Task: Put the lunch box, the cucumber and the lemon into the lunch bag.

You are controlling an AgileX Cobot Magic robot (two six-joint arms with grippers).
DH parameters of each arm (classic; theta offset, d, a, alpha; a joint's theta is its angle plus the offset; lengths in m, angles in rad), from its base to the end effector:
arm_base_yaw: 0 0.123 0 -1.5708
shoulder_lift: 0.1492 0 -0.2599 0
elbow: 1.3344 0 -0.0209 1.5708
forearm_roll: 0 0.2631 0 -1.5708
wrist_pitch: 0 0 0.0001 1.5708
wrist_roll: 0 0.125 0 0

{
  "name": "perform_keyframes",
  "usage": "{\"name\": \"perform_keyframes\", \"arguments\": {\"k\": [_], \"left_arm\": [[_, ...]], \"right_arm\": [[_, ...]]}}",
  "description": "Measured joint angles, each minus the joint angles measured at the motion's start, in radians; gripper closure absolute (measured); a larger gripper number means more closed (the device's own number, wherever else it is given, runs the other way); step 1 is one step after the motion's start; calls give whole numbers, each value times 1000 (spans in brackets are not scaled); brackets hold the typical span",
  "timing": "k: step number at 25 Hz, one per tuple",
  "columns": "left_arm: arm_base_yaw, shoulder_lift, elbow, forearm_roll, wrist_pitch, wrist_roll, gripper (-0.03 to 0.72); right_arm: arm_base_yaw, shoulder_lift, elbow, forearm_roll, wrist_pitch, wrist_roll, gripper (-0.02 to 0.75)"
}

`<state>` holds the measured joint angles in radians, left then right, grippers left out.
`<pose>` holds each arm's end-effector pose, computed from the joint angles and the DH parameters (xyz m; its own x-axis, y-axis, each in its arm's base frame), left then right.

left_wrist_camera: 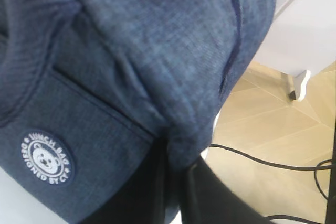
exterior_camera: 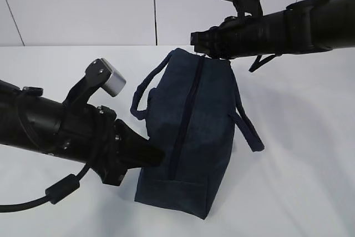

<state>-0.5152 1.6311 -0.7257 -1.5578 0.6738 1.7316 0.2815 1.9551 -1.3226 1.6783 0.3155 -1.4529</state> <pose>0.2358 -0.2232 0.1275 -0.4985 0.4408 -0.7465 0.8534 0.4008 -0.3333 0.4424 0.1682 0.1701 -0.5764 0.0600 -0.8149 -0.4016 0.8478 0.3464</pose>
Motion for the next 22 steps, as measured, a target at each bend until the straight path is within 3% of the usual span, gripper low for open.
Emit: {"name": "perform_keyframes", "arguments": {"k": [7, 10, 12, 15, 22], "left_arm": [[0, 0, 1, 0, 4, -13, 646], [0, 0, 2, 0, 4, -18, 545], [0, 0, 2, 0, 4, -30, 436], [0, 0, 2, -2, 4, -65, 347], [0, -108, 2, 70, -65, -228, 319]], "right_arm": [[0, 0, 0, -2, 36, -2, 738], [0, 0, 0, -2, 52, -2, 738], [0, 0, 0, -2, 55, -2, 738], [0, 0, 0, -4, 72, -3, 738], [0, 0, 0, -4, 100, -3, 738]]}}
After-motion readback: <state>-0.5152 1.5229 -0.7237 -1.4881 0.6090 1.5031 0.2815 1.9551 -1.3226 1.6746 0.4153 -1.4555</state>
